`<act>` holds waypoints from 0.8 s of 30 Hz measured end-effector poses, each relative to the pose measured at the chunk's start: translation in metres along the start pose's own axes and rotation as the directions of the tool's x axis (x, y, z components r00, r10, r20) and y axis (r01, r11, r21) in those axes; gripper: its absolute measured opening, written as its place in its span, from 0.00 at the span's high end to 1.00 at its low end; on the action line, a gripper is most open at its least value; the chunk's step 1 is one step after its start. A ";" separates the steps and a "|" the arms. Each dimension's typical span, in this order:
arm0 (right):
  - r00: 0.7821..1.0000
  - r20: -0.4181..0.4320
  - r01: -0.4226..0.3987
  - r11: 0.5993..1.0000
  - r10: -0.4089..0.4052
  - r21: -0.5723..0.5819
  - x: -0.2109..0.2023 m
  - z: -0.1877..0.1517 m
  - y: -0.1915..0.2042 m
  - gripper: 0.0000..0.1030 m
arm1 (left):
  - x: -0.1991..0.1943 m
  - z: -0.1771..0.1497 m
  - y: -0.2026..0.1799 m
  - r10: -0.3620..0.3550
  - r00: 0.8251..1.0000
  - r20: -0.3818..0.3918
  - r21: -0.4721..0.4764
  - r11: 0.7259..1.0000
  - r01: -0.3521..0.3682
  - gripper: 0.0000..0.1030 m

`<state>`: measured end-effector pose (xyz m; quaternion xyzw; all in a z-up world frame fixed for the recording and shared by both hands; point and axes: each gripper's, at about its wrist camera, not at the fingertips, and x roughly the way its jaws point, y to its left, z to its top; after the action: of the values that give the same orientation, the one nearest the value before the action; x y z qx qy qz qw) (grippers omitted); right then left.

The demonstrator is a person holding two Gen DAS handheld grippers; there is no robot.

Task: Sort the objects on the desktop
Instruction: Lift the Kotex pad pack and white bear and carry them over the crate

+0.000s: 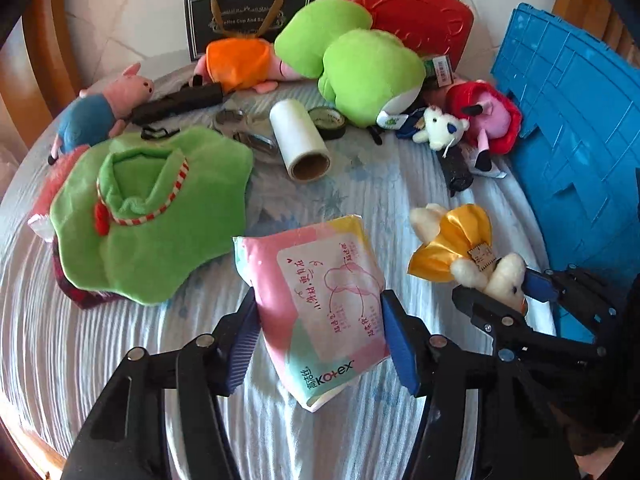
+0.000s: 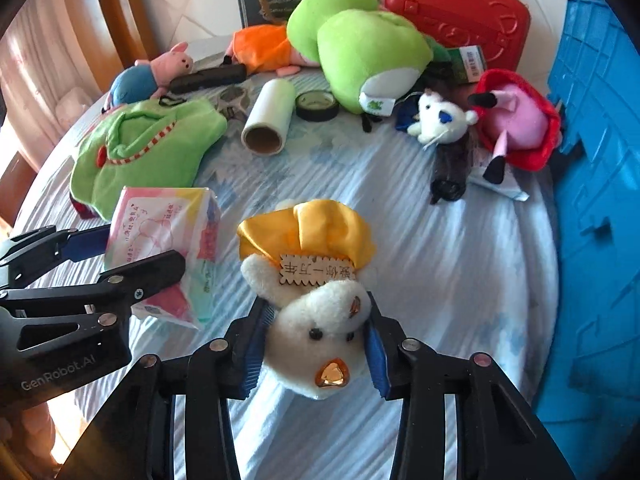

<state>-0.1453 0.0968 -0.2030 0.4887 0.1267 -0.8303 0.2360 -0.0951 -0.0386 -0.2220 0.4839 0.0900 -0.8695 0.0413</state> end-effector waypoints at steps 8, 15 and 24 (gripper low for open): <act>0.968 0.235 0.077 0.995 -0.091 0.068 -0.098 0.032 -0.010 0.59 | -0.081 0.047 -0.025 -0.024 0.972 0.234 0.113 0.994 -0.003 0.44; 0.874 0.426 0.169 0.968 -0.233 0.183 -0.198 0.043 -0.020 0.59 | -0.147 0.078 -0.083 -0.161 0.911 0.380 0.273 0.960 0.056 0.44; 0.695 0.454 0.360 0.817 -0.557 0.451 -0.311 0.000 -0.095 0.59 | -0.193 0.098 -0.215 -0.414 0.821 0.393 0.507 0.842 0.181 0.44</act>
<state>-0.0663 0.2614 0.0658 0.2029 0.0307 -0.9779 -0.0399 -0.1092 0.1496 0.0175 0.2238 -0.0495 -0.9546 -0.1900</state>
